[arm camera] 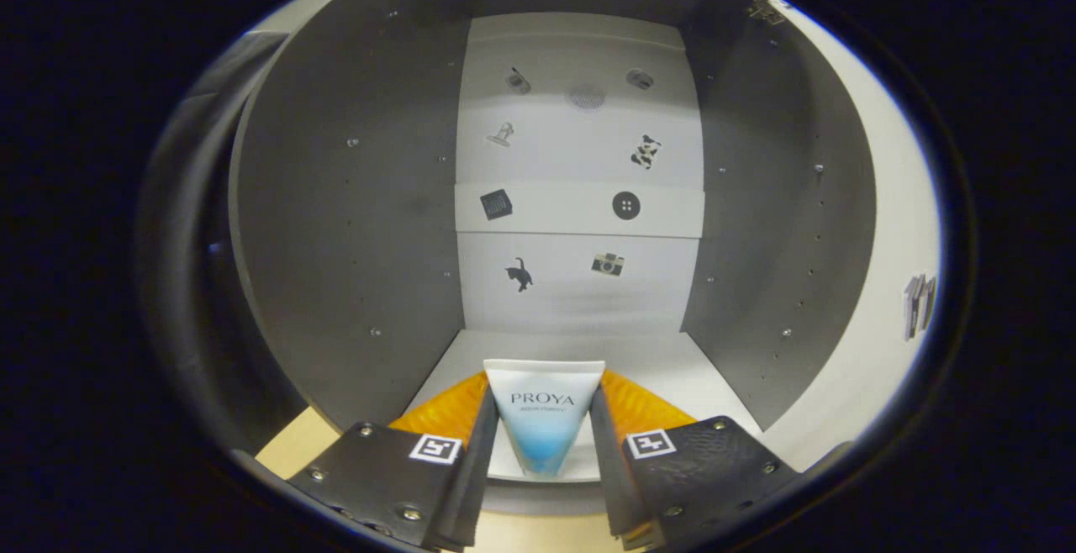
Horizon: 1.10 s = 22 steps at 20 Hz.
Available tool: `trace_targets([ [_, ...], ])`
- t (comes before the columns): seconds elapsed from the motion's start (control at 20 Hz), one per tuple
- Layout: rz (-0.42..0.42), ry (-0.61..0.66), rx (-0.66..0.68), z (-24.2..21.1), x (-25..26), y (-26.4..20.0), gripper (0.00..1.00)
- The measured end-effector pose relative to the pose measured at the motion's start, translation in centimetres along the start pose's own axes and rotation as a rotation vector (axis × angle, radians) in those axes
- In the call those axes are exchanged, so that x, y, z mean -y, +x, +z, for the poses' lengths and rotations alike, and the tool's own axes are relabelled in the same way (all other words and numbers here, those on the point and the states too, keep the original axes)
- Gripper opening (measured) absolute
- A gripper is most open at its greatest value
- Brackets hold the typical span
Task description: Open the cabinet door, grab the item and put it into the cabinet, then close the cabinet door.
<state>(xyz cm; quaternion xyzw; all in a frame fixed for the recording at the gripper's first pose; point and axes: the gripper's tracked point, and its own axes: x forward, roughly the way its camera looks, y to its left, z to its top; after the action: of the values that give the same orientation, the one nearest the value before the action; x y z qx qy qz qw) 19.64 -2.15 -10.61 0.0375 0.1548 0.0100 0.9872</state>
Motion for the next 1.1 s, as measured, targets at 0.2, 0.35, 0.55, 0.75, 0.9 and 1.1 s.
trace_targets([
  [0.2,0.006,-0.012,-0.036,-0.6,0.1,1.4,0.57],
  [0.35,0.01,-0.027,-0.071,-1.6,0.0,2.1,0.57],
  [0.55,0.009,-0.005,-0.078,-1.4,0.1,3.2,0.57],
  [0.75,0.003,0.014,-0.08,-1.3,0.4,3.5,0.57],
  [0.9,-0.005,0.02,-0.08,-1.3,0.4,3.7,0.57],
  [1.1,-0.021,0.009,-0.063,-0.9,1.0,3.8,0.79],
])
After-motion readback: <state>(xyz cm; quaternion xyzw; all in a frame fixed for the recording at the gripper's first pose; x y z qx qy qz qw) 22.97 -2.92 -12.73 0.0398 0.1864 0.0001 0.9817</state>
